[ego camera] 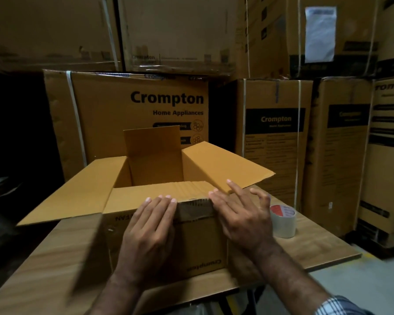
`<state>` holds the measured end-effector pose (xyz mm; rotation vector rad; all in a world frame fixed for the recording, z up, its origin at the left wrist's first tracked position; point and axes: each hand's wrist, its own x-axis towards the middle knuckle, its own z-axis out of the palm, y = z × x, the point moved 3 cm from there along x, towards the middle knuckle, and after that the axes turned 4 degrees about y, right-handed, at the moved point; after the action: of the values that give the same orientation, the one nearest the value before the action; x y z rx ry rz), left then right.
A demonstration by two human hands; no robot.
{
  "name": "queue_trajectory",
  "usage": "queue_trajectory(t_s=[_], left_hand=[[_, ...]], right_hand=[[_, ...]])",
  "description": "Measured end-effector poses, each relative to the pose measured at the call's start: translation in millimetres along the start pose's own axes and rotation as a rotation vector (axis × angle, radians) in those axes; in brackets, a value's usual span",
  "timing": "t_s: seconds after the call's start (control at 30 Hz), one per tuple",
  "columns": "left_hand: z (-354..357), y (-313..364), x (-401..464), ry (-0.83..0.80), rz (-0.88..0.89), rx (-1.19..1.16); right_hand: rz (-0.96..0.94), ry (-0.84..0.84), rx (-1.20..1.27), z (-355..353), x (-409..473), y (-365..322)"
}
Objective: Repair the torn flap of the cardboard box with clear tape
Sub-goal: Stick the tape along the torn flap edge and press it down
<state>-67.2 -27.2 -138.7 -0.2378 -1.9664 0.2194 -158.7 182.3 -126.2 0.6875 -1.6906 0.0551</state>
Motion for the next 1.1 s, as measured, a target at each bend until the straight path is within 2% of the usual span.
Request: queue_trajectory(t_s=[0.23, 0.37, 0.47, 0.67, 0.8, 0.93, 1.03, 1.1], left_hand=[[-21, 12, 6, -0.093, -0.056, 0.002], [-12, 39, 18, -0.095, 0.012, -0.071], [2, 40, 13, -0.103, 0.015, -0.077], [11, 24, -2, -0.108, 0.042, -0.027], [-4, 12, -14, -0.102, 0.029, -0.032], [-50, -28, 7, 0.071, -0.221, -0.061], [-54, -87, 45, -0.112, -0.573, -0.041], [-46, -122, 64, -0.283, -0.899, -0.178]], right_hand=[[0.126, -0.018, 0.014, -19, 1, -10], [0.045, -0.112, 0.111, -20, 11, -46], [0.011, -0.135, 0.08, -12, 5, -46], [0.078, -0.042, -0.045, -3, -11, -10], [0.129, -0.008, 0.025, -9, -11, -1], [0.255, -0.065, 0.362, -16, 29, 22], [0.409, -0.427, 0.631, 12, 83, 50], [0.378, -0.699, 0.512, 43, 109, 61]])
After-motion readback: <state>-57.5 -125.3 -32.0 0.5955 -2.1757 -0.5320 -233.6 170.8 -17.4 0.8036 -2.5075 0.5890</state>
